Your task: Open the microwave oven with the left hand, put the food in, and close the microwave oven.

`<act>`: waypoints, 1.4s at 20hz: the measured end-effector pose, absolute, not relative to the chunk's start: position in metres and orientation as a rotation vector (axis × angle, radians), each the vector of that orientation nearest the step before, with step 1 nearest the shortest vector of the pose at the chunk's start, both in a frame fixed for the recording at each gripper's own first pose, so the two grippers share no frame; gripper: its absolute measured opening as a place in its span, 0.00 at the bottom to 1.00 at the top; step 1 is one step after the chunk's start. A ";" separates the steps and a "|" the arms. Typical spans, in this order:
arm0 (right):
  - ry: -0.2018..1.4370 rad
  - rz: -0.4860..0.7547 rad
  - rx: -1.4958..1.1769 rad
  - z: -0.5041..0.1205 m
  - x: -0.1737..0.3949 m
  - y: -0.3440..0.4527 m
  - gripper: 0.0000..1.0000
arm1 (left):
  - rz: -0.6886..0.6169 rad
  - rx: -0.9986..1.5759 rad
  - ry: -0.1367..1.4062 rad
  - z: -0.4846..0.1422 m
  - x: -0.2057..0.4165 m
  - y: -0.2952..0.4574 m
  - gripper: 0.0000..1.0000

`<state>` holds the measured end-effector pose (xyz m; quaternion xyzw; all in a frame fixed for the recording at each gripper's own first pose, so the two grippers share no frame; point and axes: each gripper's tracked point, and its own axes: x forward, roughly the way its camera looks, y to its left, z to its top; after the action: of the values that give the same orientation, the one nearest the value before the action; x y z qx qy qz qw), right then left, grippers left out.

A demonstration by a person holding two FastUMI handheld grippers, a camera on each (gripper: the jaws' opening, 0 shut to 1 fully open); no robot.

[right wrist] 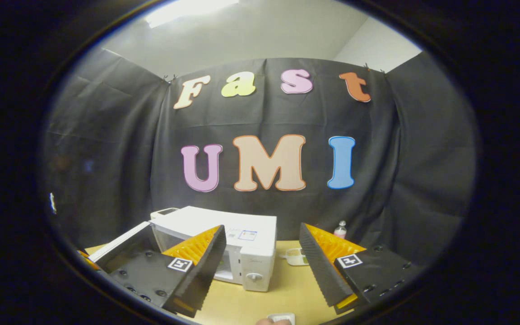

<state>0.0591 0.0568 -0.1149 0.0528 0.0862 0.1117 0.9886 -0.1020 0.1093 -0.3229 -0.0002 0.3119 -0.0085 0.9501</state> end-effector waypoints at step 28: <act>0.125 0.206 0.146 -0.109 0.049 -0.029 0.92 | -0.205 0.021 0.633 -0.328 0.044 -0.070 0.00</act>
<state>0.0490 -0.0286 -0.1092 0.0727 0.0620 0.1027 0.9901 0.0436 -0.0697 -0.3285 0.0105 0.3108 -0.1007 0.9451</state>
